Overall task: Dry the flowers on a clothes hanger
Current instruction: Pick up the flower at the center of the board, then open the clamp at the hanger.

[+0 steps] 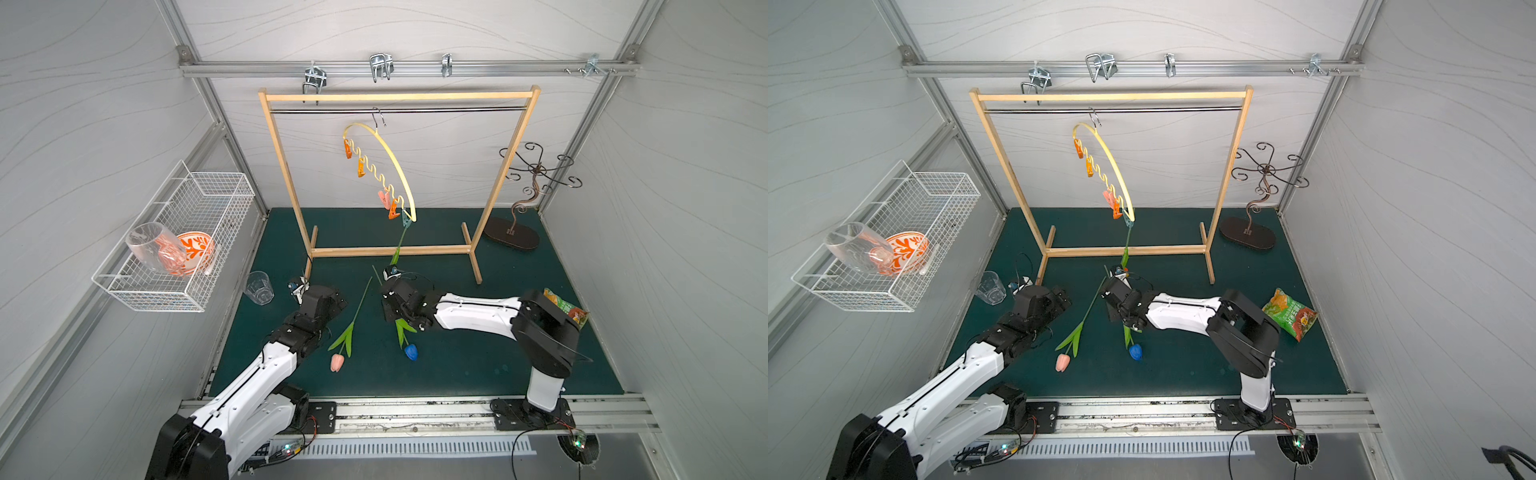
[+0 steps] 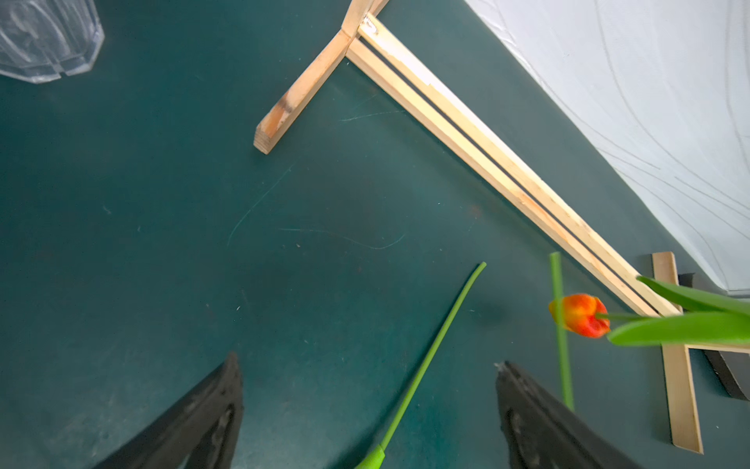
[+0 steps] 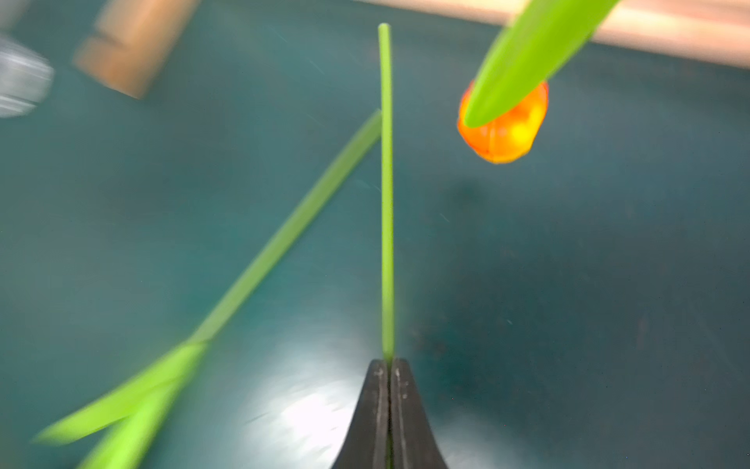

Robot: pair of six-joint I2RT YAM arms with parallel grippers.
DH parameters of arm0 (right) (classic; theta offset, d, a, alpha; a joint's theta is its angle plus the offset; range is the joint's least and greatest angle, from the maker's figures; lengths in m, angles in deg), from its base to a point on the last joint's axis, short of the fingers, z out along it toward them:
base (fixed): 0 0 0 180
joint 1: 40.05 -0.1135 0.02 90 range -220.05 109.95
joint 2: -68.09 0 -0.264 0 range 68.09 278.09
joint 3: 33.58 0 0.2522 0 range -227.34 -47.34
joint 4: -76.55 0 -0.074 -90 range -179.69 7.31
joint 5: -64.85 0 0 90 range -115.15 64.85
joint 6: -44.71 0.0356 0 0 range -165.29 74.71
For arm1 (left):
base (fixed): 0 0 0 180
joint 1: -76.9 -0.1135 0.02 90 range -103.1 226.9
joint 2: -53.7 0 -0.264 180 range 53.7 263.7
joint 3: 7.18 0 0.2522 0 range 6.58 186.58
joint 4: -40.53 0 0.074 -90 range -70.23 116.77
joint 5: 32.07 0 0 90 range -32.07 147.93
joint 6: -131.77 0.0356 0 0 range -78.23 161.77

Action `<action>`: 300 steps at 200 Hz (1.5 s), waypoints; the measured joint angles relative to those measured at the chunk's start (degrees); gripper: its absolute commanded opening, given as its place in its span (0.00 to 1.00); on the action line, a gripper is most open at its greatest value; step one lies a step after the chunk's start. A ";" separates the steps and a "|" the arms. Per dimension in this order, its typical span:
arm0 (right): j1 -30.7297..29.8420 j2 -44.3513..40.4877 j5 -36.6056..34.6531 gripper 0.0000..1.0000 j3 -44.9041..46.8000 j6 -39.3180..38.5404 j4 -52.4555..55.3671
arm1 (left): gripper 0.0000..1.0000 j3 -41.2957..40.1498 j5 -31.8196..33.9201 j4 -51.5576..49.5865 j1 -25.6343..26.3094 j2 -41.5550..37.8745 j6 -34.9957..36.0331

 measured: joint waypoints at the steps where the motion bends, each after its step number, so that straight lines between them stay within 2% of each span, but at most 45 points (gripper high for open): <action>1: -0.02 -0.20 0.11 0.00 0.04 -0.07 -0.13 | 0.98 -0.02 -0.04 0.04 0.00 -0.04 0.02; 27: -0.61 -6.01 6.12 0.00 0.50 -1.49 -4.07 | 0.98 -1.62 -1.68 2.08 0.00 -2.16 1.42; 59: -0.70 -10.05 8.74 0.00 0.61 -1.60 -4.63 | 0.98 -3.63 -4.37 4.70 0.00 -5.55 3.67; 97: 0.33 -15.63 7.67 0.00 3.67 -2.32 -3.17 | 0.97 -6.64 -8.90 10.56 0.00 -9.38 6.75; 137: 4.02 -25.31 4.55 0.00 9.38 -1.25 -1.20 | 0.92 -7.15 -18.71 18.18 0.00 -8.13 7.91; 163: 5.35 -30.64 3.23 0.00 11.63 -1.22 -0.02 | 0.92 -1.95 -25.09 22.03 1.18 -2.84 7.72; 186: 6.51 -34.10 2.60 0.00 13.40 -1.27 0.44 | 0.91 6.49 -29.16 24.87 4.13 3.02 8.68; 214: 9.33 -36.28 2.40 0.00 14.03 -1.40 1.25 | 0.91 14.97 -34.47 30.40 5.38 9.79 9.16; 300: 13.27 -37.73 3.43 0.00 13.44 -2.12 1.46 | 0.92 30.03 -42.84 33.68 4.66 22.47 15.23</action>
